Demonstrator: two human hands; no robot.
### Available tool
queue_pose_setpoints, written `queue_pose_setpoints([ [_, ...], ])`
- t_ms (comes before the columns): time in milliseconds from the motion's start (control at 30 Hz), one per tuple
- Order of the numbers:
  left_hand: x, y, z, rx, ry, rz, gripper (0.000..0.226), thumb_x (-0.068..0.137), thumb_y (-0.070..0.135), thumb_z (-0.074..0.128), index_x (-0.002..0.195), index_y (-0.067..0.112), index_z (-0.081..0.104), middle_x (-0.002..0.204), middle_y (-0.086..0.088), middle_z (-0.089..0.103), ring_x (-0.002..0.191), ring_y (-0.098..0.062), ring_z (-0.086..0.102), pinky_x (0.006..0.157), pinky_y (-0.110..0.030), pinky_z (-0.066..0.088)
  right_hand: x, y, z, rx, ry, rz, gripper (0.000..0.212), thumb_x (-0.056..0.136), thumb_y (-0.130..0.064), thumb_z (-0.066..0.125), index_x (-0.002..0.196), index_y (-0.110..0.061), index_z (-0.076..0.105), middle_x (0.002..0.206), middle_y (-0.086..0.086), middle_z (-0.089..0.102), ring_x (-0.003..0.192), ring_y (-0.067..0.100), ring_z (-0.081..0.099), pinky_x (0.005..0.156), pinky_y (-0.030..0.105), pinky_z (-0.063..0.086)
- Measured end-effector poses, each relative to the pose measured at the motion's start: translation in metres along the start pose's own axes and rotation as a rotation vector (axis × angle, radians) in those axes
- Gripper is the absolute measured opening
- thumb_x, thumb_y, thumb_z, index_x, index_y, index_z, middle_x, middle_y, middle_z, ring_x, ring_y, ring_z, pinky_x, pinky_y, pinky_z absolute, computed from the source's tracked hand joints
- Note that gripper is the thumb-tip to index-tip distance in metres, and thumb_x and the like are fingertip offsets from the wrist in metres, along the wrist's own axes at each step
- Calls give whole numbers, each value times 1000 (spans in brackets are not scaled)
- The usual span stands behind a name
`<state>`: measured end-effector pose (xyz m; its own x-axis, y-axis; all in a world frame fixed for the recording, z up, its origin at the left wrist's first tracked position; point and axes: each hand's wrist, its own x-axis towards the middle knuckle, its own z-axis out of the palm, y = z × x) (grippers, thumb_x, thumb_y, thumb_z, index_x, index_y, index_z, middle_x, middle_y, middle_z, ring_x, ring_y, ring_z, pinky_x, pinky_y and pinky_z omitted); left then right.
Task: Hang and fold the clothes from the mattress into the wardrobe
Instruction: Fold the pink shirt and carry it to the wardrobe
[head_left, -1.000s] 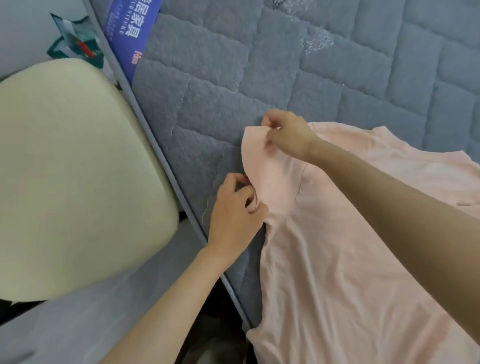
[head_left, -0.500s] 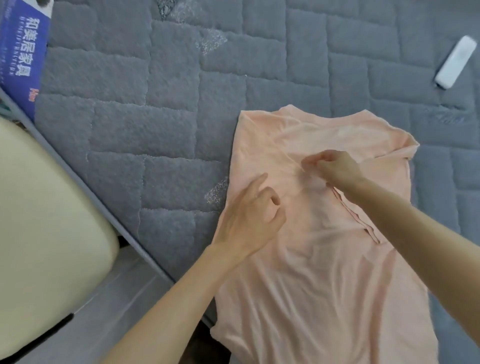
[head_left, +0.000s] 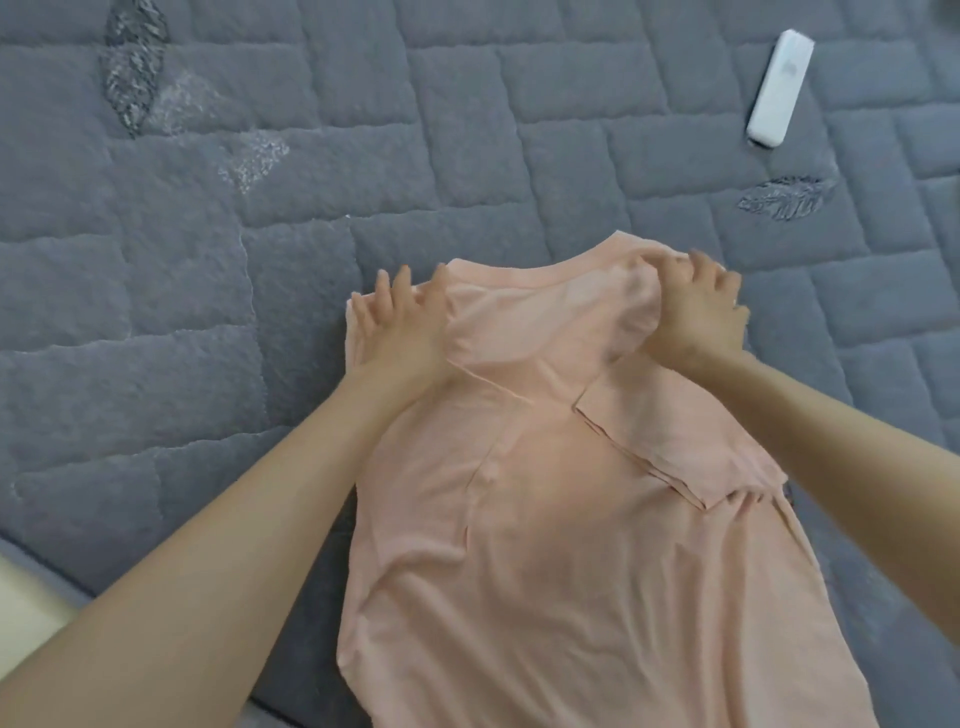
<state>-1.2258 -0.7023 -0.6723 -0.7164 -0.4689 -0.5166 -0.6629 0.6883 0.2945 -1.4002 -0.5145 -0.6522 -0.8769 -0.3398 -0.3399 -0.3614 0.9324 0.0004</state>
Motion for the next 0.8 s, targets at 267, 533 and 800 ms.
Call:
queue_pose_setpoints([
  [267,20,-6,10,75,115,28,99,60,42,82,136,9,28,114,-12,58,109,-34,49,95,-40,34,51,4,6,-289,-110,-187,125,59,-21,86,152,-26,2,142,14,34,139,35,22,115,55,4],
  [533,2,-6,10,66,138,98,21,80,31,68,83,15,55,83,-4,61,83,-31,58,59,-34,34,25,21,-2,-277,-115,-307,28,79,-22,66,104,-13,57,102,14,66,100,35,58,76,35,31],
  [800,-81,4,28,227,583,374,49,62,-9,58,101,15,73,43,0,49,39,-22,36,54,-23,21,-44,76,3,-11,377,-568,20,61,-3,41,66,-19,29,49,6,46,43,27,33,58,30,20],
])
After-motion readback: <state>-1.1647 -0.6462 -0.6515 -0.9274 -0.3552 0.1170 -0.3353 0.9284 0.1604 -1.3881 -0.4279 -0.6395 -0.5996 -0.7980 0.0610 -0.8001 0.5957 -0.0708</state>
